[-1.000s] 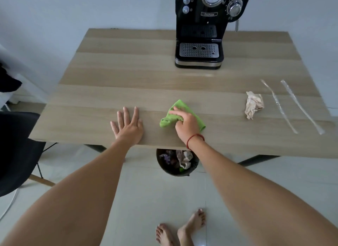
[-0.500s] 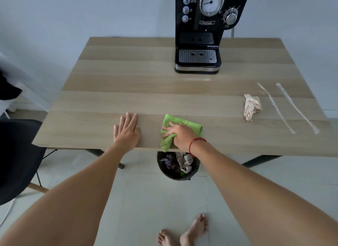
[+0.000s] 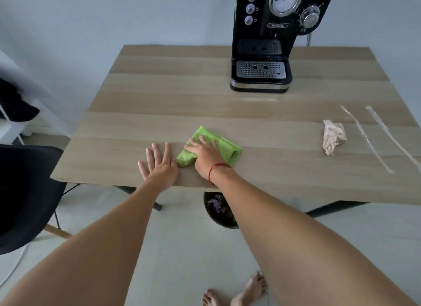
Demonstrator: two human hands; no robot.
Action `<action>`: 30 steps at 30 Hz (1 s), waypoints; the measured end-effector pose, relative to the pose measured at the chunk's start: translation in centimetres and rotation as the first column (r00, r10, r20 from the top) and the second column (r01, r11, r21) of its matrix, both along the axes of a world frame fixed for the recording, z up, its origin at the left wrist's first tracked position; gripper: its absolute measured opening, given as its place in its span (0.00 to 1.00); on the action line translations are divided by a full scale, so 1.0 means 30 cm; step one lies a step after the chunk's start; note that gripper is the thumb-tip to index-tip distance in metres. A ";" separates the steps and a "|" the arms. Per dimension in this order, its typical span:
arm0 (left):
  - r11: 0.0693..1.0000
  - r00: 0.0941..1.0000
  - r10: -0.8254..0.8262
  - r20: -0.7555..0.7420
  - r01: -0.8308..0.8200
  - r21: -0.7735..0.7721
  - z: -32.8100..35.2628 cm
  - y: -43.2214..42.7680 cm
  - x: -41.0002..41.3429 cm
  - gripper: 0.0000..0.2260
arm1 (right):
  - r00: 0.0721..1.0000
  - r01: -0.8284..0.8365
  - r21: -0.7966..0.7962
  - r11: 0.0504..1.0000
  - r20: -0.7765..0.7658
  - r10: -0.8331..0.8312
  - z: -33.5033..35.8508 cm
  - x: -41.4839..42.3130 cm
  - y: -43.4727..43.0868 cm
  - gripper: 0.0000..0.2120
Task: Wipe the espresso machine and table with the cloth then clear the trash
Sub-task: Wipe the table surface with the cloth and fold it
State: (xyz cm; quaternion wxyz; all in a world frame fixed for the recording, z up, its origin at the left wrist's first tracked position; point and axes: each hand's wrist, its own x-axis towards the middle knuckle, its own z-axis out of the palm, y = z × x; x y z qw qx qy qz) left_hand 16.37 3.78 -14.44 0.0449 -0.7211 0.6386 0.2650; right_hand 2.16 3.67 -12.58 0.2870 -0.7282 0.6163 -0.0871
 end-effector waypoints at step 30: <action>0.988 0.990 -0.138 0.013 0.137 0.073 0.037 -0.057 -0.274 0.25 | 0.850 0.472 -0.106 0.875 0.320 -0.419 0.025 -0.344 0.100 0.25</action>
